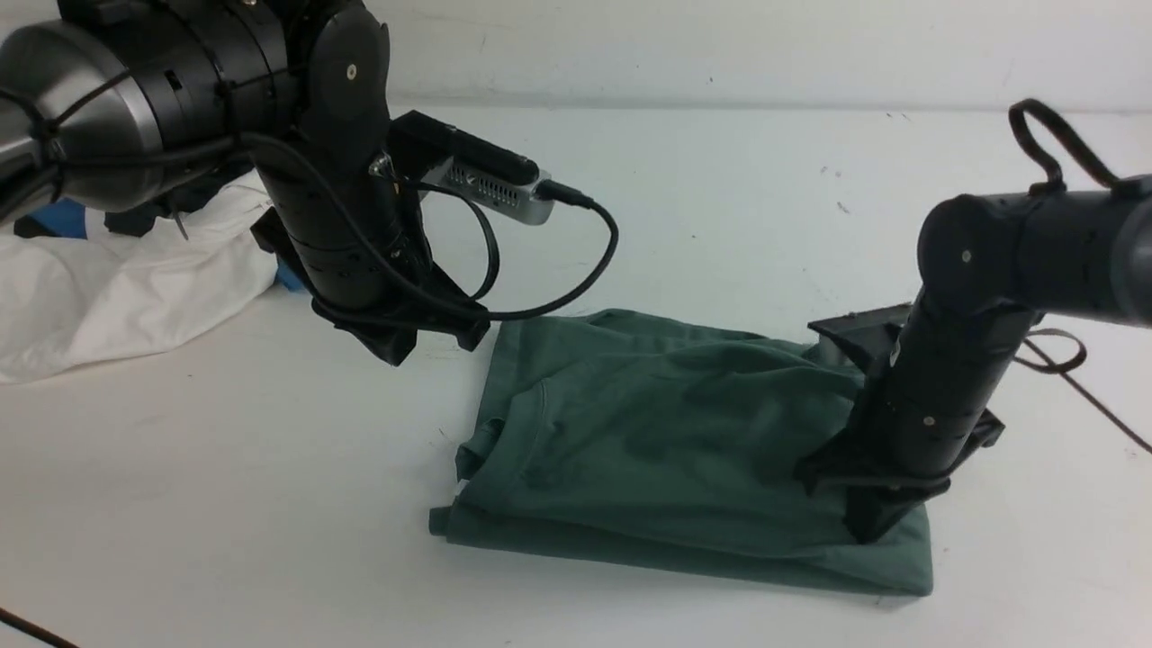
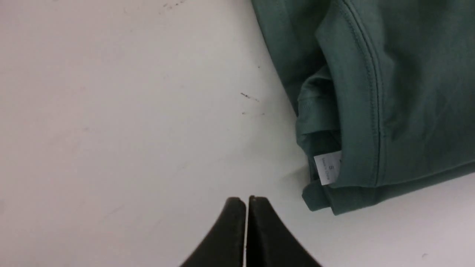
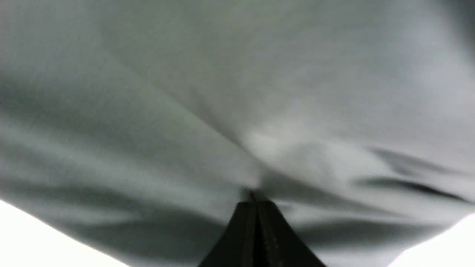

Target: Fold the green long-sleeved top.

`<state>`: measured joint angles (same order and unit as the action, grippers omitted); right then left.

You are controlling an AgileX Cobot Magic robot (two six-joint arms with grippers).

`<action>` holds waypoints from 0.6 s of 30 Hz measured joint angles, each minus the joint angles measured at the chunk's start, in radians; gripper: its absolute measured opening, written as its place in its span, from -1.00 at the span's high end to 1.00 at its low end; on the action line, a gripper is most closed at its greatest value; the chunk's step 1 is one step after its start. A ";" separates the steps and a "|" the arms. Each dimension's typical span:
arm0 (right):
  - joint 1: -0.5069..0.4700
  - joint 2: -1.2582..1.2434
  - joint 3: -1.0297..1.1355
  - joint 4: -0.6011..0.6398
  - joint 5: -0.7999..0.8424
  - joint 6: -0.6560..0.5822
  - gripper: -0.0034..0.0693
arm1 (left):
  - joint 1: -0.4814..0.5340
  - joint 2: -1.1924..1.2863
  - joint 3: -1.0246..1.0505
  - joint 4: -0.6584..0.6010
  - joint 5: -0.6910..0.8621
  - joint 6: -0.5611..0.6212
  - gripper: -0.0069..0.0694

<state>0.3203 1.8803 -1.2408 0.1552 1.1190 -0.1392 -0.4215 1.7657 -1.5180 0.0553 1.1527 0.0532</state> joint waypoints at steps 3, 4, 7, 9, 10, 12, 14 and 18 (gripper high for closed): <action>0.000 -0.050 -0.039 -0.013 0.052 0.002 0.94 | 0.000 0.000 0.001 -0.033 -0.001 0.038 0.83; 0.000 -0.064 -0.054 -0.016 0.065 0.002 0.94 | 0.000 0.000 0.001 -0.043 -0.002 0.049 0.83; 0.000 -0.096 -0.094 -0.025 0.086 0.003 0.94 | 0.000 0.000 0.001 -0.055 -0.004 0.059 0.83; 0.000 -0.120 -0.142 -0.026 0.100 0.004 0.94 | 0.000 0.000 0.001 -0.069 -0.005 0.059 0.83; 0.000 -0.125 -0.161 -0.027 0.101 0.004 0.94 | 0.000 0.000 0.001 -0.074 -0.011 0.059 0.83; 0.000 -0.127 -0.192 -0.033 0.102 0.004 0.94 | 0.000 0.000 0.001 -0.080 -0.031 0.059 0.83; 0.000 -0.122 -0.228 -0.042 0.081 0.004 0.94 | 0.000 0.000 0.001 -0.089 -0.069 0.059 0.83; 0.000 -0.078 -0.281 -0.047 0.050 0.004 0.94 | 0.000 0.014 0.001 -0.127 -0.119 0.059 0.83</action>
<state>0.3203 1.8023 -1.5220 0.1085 1.1691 -0.1349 -0.4215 1.7799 -1.5170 -0.0712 1.0335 0.1121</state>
